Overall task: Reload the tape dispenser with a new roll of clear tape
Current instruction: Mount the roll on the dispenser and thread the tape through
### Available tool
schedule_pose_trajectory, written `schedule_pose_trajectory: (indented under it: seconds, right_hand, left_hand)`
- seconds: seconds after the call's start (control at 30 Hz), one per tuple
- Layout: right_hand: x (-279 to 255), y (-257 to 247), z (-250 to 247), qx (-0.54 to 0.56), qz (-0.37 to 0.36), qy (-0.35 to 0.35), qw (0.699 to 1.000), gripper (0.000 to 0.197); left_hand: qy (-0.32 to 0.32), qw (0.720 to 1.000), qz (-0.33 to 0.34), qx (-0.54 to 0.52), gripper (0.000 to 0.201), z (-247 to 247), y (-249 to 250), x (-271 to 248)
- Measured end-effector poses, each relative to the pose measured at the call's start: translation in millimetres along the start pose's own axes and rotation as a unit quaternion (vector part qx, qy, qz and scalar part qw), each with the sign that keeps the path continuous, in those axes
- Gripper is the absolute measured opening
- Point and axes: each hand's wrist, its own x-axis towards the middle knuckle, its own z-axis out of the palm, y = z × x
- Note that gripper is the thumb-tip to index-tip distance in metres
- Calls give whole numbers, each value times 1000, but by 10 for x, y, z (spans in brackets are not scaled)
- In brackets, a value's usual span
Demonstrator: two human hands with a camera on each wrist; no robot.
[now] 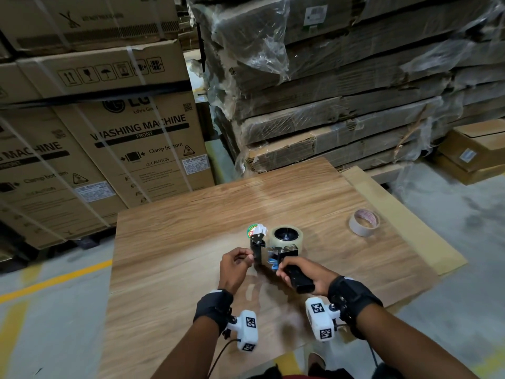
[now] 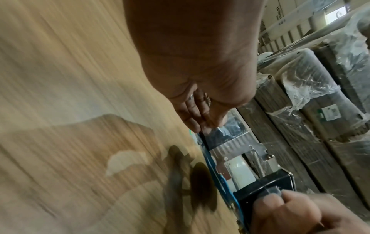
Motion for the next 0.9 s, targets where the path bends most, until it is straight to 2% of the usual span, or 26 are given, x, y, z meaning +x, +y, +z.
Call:
schedule_pose_trajectory:
  seconds: [0.17,0.33,0.5,0.7,0.83,0.9]
  right_hand:
    - [-164,-140,69,56,-4,-29,998,32]
    - [-266,-193,107,75,32,-46,996,26]
    - [-333,-265,135,88,53,-50,993,23]
    - [-378,-307,191,85,34,-67,994,11]
    - [-403,-303,190,85,27,-69,994,6]
    - [-412,-294,187,89,25,-71,993,5]
  left_hand:
    - [32,999,36,-8,15,23,134,-5]
    - [55,997,59,-11,14,51,255,-11]
    - [22,999,25,-32,18,-1,250,28]
    - [-14,997,14,-74,19,-136,404,108]
    - [-51,994,0,-97,9,-209,461,95]
    - [-57,992,-4,-110,13,-229,474,90]
